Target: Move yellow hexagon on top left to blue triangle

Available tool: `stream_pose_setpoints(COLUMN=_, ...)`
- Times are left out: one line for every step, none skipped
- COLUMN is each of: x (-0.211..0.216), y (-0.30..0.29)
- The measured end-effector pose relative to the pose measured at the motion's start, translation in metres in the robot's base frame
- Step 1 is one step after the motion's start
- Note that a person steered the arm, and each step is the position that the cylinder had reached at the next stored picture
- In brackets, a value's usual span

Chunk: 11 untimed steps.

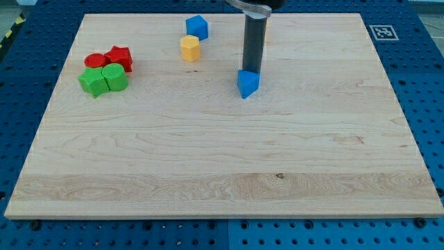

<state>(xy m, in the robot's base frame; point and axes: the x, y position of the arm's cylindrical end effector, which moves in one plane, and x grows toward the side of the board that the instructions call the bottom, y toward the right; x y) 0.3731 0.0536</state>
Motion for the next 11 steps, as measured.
stream_pose_setpoints(x=0.000, y=0.001)
stream_pose_setpoints(x=-0.011, y=0.001)
stream_pose_setpoints(x=-0.028, y=0.001)
stream_pose_setpoints(x=-0.028, y=0.001)
stream_pose_setpoints(x=-0.028, y=0.001)
stream_pose_setpoints(x=-0.028, y=0.001)
stream_pose_setpoints(x=-0.029, y=0.001)
stream_pose_setpoints(x=-0.029, y=0.001)
stream_pose_setpoints(x=-0.029, y=-0.004)
stream_pose_setpoints(x=-0.034, y=-0.033)
stream_pose_setpoints(x=-0.054, y=-0.040)
